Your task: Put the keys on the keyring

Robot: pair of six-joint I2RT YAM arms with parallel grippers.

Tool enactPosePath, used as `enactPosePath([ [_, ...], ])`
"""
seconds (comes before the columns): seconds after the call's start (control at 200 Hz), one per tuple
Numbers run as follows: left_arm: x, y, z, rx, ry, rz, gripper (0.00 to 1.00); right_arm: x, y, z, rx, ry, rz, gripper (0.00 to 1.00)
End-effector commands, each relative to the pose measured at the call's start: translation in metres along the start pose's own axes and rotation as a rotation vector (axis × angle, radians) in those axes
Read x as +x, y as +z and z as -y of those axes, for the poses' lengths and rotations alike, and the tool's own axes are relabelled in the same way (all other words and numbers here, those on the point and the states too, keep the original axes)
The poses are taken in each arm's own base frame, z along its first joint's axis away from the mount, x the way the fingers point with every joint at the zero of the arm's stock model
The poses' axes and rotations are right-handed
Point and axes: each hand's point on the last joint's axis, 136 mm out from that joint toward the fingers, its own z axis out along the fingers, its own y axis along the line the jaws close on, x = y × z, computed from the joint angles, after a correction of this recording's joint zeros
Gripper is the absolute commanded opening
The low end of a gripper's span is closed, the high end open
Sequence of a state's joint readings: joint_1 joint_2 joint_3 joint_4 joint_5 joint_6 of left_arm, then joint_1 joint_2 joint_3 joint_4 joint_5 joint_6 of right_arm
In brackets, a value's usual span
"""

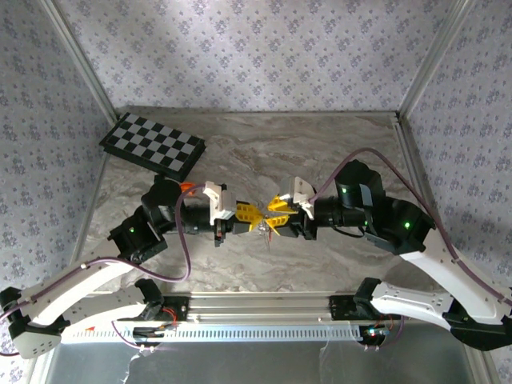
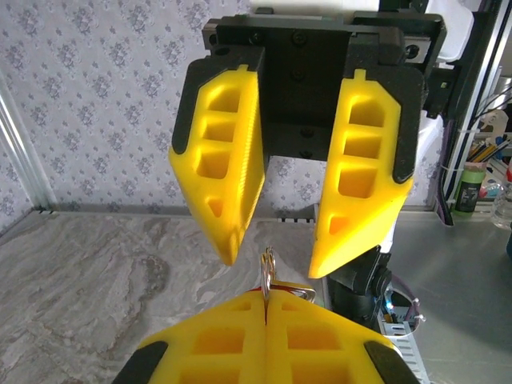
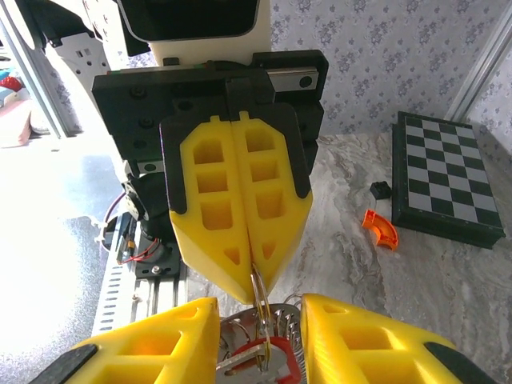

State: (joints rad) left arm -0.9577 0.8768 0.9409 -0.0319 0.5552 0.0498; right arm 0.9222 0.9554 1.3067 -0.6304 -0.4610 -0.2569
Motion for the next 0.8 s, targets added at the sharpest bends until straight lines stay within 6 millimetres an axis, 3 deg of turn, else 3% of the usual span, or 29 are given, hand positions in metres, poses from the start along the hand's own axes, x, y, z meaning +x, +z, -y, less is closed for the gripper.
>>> enactPosePath([
  [0.0, -0.04, -0.009, 0.011, 0.04, 0.056, 0.117, 0.0, -0.006, -0.004, -0.003, -0.016, 0.01, 0.027, 0.33],
  [0.25, -0.044, -0.009, 0.014, 0.056, 0.056, 0.133, 0.0, -0.005, -0.003, -0.003, -0.019, 0.009, 0.028, 0.25],
  [0.475, -0.046, -0.008, 0.013, 0.058, 0.052, 0.144, 0.0, -0.003, -0.003, -0.002, -0.015, 0.001, 0.023, 0.0],
  [0.615, -0.038, -0.005, 0.005, 0.019, 0.045, 0.093, 0.0, -0.003, -0.006, 0.003, 0.02, -0.018, 0.012, 0.0],
  [0.69, -0.029, -0.005, -0.002, -0.023, 0.048, 0.022, 0.15, 0.001, -0.006, 0.004, 0.022, -0.031, -0.026, 0.0],
  [0.795, -0.019, -0.007, -0.007, -0.058, 0.057, -0.051, 0.17, 0.008, -0.005, 0.007, 0.027, -0.05, -0.096, 0.0],
])
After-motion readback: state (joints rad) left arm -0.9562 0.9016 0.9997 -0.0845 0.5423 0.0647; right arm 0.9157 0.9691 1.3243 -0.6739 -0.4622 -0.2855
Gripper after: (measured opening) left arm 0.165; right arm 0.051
